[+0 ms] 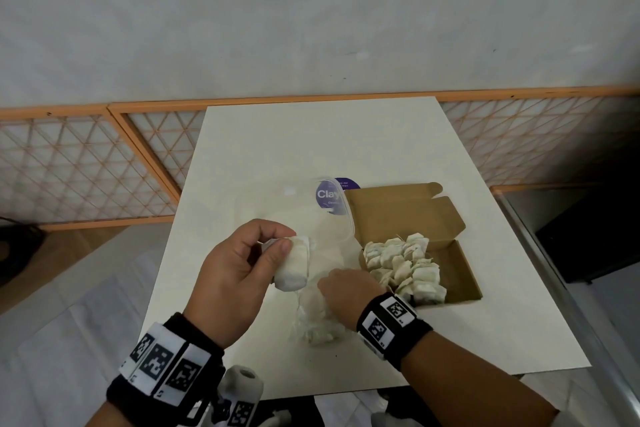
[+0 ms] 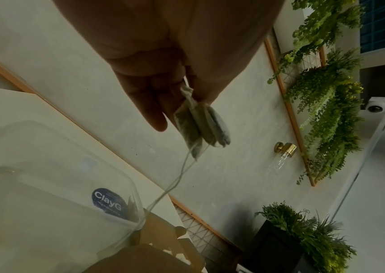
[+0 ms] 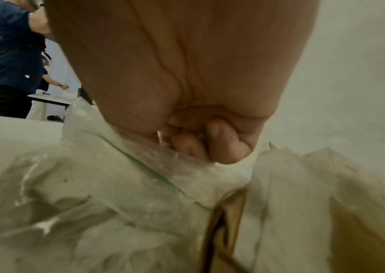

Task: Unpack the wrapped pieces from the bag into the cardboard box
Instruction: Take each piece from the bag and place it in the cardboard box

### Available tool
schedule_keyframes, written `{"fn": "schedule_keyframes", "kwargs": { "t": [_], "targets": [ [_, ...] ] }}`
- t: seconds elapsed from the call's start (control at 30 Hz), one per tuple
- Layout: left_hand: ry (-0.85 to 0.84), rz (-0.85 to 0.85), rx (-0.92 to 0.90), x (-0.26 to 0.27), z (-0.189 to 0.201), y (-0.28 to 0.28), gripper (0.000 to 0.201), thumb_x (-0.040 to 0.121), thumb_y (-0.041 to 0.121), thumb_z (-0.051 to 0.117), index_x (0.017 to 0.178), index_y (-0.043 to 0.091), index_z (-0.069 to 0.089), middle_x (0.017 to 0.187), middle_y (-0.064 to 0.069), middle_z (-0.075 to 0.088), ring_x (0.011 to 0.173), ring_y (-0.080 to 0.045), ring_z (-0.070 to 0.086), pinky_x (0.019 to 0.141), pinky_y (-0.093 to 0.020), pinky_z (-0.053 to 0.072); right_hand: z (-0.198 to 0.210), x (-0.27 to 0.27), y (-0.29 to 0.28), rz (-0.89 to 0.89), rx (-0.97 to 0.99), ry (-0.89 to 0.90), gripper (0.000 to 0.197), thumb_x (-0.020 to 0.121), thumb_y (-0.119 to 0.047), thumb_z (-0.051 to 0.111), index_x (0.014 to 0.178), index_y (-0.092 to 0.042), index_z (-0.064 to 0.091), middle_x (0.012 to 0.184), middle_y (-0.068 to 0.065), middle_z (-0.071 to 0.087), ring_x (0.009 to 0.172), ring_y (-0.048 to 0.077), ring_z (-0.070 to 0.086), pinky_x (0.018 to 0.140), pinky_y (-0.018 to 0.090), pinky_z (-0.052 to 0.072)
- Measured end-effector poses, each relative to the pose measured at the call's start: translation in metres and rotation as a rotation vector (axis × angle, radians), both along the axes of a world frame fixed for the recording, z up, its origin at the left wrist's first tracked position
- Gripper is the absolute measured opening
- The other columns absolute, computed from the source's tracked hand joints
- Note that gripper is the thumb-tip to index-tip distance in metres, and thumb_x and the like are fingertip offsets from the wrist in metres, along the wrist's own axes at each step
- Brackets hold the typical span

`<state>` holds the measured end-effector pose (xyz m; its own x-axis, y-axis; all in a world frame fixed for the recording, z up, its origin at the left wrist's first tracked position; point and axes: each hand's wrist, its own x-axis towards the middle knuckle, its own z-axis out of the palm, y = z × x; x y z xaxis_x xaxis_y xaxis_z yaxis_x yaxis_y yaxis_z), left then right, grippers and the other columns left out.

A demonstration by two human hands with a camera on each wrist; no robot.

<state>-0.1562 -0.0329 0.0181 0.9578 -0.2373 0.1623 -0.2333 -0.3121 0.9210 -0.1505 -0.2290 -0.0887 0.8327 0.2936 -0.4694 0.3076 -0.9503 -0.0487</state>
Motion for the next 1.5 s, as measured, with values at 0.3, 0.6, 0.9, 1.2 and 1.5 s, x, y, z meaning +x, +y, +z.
{"fn": "schedule_keyframes", "kwargs": {
  "t": [0.3,0.6,0.9,1.2,1.5],
  "targets": [
    [0.045,0.014,-0.001,0.0,-0.003,0.0,0.017,0.1,0.014,0.066,0.096,0.029,0.072,0.083,0.009,0.071,0.066,-0.011,0.059,0.061,-0.021,0.051,0.018,-0.005,-0.018,-0.245,0.408,-0.059,0.017,0.101,-0.033,0.055,0.099,-0.018,0.064,0.1,0.002,0.069,0.088,0.022,0.061,0.077,0.038,0.053],
    [0.128,0.015,-0.018,0.0,-0.011,0.003,0.014,0.1,0.012,0.064,0.096,0.023,0.072,0.082,0.008,0.071,0.066,-0.008,0.061,0.062,-0.018,0.051,0.053,-0.019,-0.052,-0.543,0.952,-0.057,0.009,0.094,-0.036,0.076,0.093,-0.027,0.076,0.09,-0.01,0.075,0.084,0.005,0.07,0.078,0.026,0.057],
    [0.293,-0.121,-0.08,-0.002,-0.017,-0.003,0.013,0.1,0.015,0.067,0.093,0.024,0.075,0.1,0.004,0.077,0.066,-0.016,0.059,0.069,-0.025,0.052,0.069,-0.024,-0.064,-0.708,1.26,-0.093,0.017,0.105,-0.019,0.061,0.1,-0.01,0.074,0.059,-0.014,0.056,0.055,0.004,0.047,0.057,0.018,0.042],
    [0.338,-0.317,-0.16,0.004,0.003,-0.026,0.015,0.092,0.027,0.071,0.101,0.016,0.075,0.104,-0.012,0.075,0.083,-0.043,0.059,0.08,-0.055,0.052,0.119,-0.026,-0.05,-0.429,1.384,0.028,0.017,0.103,-0.012,0.062,0.11,-0.004,0.077,0.106,0.01,0.079,0.104,0.028,0.075,0.096,0.039,0.06],
    [0.304,-0.234,-0.274,0.001,0.013,-0.017,0.011,0.086,0.017,0.071,0.09,0.015,0.08,0.098,-0.007,0.08,0.09,-0.015,0.074,0.08,-0.022,0.057,0.114,-0.027,-0.067,-0.599,1.352,-0.073,0.019,0.104,-0.003,0.059,0.11,-0.013,0.074,0.079,0.001,0.066,0.064,-0.001,0.056,0.061,0.012,0.044]
  ]
}}
